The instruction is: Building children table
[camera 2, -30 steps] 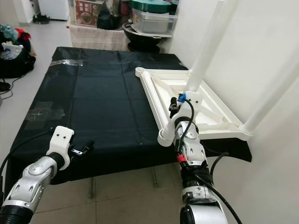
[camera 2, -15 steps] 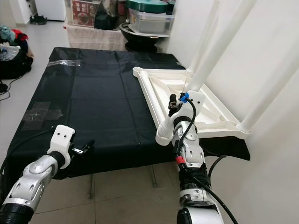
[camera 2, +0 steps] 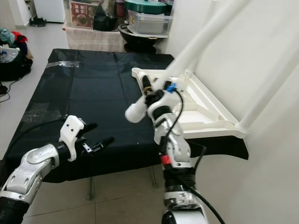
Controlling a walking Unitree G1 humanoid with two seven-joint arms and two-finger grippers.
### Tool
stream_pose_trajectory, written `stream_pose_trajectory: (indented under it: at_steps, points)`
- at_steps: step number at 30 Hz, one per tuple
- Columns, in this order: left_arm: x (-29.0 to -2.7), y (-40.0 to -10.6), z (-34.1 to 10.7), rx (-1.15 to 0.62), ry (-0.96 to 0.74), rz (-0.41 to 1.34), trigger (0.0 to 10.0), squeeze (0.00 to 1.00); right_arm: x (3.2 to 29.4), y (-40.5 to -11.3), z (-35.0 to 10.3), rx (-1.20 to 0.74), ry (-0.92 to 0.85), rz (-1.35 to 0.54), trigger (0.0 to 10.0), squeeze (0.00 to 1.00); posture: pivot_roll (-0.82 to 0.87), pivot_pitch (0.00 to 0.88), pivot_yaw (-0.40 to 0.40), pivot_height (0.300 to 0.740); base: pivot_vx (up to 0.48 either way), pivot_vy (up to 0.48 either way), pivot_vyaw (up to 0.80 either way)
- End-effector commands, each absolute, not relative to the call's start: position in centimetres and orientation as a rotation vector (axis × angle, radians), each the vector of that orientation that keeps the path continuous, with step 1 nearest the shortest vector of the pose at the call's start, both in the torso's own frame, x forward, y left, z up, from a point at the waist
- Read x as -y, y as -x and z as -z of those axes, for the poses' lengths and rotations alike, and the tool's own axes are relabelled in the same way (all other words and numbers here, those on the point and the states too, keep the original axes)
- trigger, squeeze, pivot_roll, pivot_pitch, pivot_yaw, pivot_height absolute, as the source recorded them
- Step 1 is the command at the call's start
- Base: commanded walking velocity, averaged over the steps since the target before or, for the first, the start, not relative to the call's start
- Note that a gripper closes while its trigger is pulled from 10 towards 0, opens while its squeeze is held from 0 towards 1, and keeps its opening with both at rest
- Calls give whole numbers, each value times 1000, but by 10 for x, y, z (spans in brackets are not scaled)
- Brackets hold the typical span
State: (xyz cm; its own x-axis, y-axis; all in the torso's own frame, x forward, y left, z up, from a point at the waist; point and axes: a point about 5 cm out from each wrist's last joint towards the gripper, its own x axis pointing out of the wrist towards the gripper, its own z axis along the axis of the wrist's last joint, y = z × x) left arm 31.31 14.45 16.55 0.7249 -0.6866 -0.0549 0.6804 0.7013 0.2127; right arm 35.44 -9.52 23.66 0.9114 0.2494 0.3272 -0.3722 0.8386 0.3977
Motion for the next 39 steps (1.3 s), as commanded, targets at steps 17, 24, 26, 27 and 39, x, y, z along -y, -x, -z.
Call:
stream_pose_trajectory:
  at_steps: [17,24,26,27,39]
  points:
    - [-146,-323,-174,57,-332,761,10000,0,55,-336,-234,237,-413,-543,0,0,79,0,-94,740,0,0,0]
    - [-147,-330,-177,61,-351,722,10000,0,38,-324,-235,226,-400,-668,0,0,75,0,-88,740,0,0,0]
    - [-146,-331,-177,61,-351,721,10000,0,34,-322,-234,220,-400,-692,0,0,76,0,-88,740,0,0,0]
    - [-144,-331,-177,65,-348,727,10000,0,31,-320,-233,214,-398,-712,0,0,76,0,-88,740,0,0,0]
    - [-139,-336,-175,66,-357,748,10000,0,21,-310,-235,208,-379,-801,0,0,71,0,-84,740,0,0,0]
